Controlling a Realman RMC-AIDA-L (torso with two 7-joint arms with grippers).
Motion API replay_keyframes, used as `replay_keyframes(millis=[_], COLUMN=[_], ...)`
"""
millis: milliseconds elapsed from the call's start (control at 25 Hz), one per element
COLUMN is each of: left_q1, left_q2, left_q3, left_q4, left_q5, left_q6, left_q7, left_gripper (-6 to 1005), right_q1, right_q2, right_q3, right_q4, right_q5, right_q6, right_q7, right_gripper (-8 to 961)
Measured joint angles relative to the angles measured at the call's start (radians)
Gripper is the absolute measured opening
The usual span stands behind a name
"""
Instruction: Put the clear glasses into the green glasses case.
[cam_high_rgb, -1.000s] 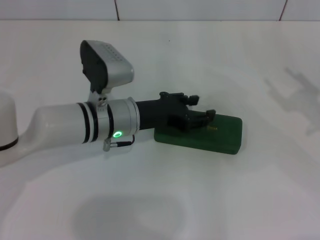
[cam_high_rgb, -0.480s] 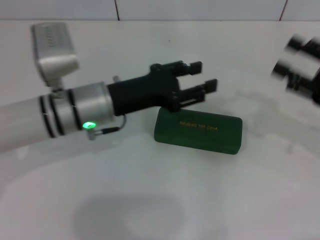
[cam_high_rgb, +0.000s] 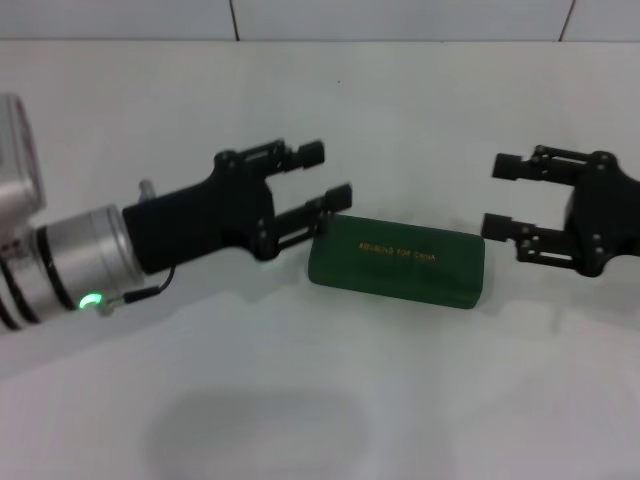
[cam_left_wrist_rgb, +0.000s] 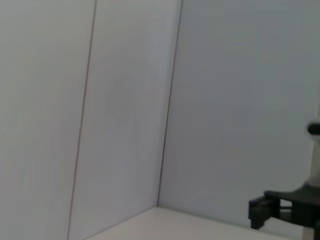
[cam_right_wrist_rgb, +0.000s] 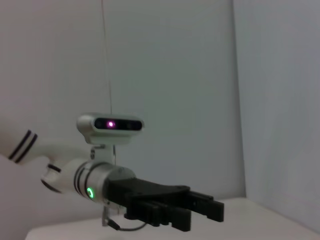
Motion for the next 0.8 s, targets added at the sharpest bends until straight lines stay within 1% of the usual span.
replay_keyframes(millis=[120,280,480,800], left_q1=[0.023,0.031,0.034,0.041], left_q2=[-0.005,-0.011,-0.010,-0.012], left_q3=[-0.001,-0.010,-0.012,-0.025], left_q4=[0.005,-0.002,-0.003,-0.006], left_q5=[0.019,0.025,0.027,0.025], left_q6=[0.008,0.012,0.022,0.020], left_q7=[0.032,0.048,0.048,0.068], left_gripper=[598,597,597,597], right_q1=[0.012,0.022,0.025,0.022], right_q2=[0.009,0.020,0.024,0.035], right_q3=[0.000,-0.001,-0.021,-0.023], right_q4=[-0.002,-0.002,-0.001,0.000], right_q5=[-0.025,-0.030,-0.032,-0.034], right_q6=[0.028,0.064,0.079,0.094], right_q7=[-0.004,-0.007,-0.014,-0.022], right_gripper=[667,665,664,663])
